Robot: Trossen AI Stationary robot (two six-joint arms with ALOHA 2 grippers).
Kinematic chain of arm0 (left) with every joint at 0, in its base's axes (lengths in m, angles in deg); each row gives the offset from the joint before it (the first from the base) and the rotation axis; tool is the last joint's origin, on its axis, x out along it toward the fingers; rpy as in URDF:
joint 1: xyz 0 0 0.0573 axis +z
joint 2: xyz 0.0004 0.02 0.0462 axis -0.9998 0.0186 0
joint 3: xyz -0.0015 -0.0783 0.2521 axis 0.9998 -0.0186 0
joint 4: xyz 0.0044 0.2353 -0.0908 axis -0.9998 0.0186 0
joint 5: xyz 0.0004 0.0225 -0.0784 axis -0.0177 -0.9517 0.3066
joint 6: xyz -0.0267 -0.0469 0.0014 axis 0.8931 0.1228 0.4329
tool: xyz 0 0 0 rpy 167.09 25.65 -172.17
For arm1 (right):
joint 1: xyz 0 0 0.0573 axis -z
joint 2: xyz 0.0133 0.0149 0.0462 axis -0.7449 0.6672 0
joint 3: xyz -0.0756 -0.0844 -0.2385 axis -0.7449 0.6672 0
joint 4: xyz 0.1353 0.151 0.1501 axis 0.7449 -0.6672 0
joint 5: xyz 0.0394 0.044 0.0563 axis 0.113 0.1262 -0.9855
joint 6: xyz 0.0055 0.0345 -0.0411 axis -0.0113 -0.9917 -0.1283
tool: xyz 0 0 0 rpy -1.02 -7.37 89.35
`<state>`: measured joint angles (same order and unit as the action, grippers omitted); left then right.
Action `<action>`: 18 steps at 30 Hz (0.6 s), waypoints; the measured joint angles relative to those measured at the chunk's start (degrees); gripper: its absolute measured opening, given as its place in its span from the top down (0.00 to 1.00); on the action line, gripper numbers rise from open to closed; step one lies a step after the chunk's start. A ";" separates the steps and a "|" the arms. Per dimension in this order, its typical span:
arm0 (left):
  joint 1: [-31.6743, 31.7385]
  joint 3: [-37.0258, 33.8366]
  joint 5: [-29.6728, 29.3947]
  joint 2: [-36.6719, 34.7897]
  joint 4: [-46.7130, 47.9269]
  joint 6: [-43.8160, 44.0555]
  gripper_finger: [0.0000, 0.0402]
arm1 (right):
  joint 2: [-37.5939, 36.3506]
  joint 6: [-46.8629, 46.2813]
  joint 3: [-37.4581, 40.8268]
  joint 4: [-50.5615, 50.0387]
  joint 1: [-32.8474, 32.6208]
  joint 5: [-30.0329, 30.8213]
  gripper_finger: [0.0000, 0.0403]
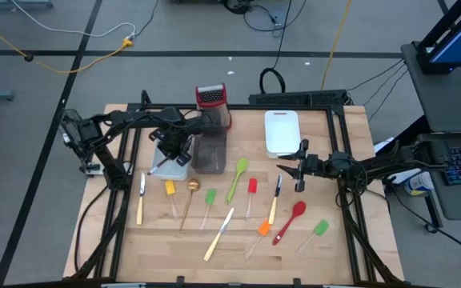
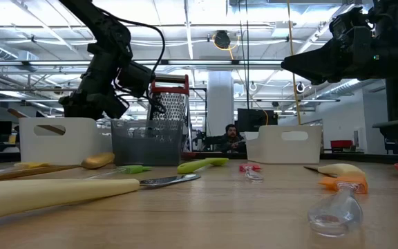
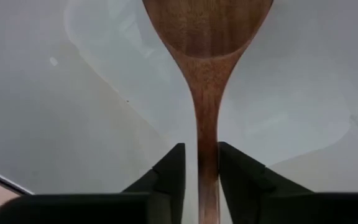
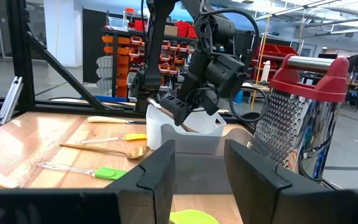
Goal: Pick & Place Kitchen Items
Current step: Put the brown serving spoon into the left white bin, then put the golden serving spoon into the left white bin
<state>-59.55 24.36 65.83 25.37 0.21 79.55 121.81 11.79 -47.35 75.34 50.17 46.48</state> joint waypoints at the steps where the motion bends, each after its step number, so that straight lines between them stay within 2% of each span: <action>1: 0.00 0.00 0.00 0.00 0.03 0.06 0.73 | 0.00 0.01 0.00 0.00 0.00 0.00 0.68; 9: -0.66 0.00 0.31 -0.84 4.75 0.34 0.70 | 0.00 0.13 0.00 0.00 -0.01 0.00 0.68; 18: -4.61 0.02 0.11 -7.65 6.42 5.70 0.70 | -0.02 0.25 0.00 0.22 -0.02 0.05 0.68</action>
<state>-64.16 24.38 65.94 17.72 6.63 85.25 121.79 12.04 -47.35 75.56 50.15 46.53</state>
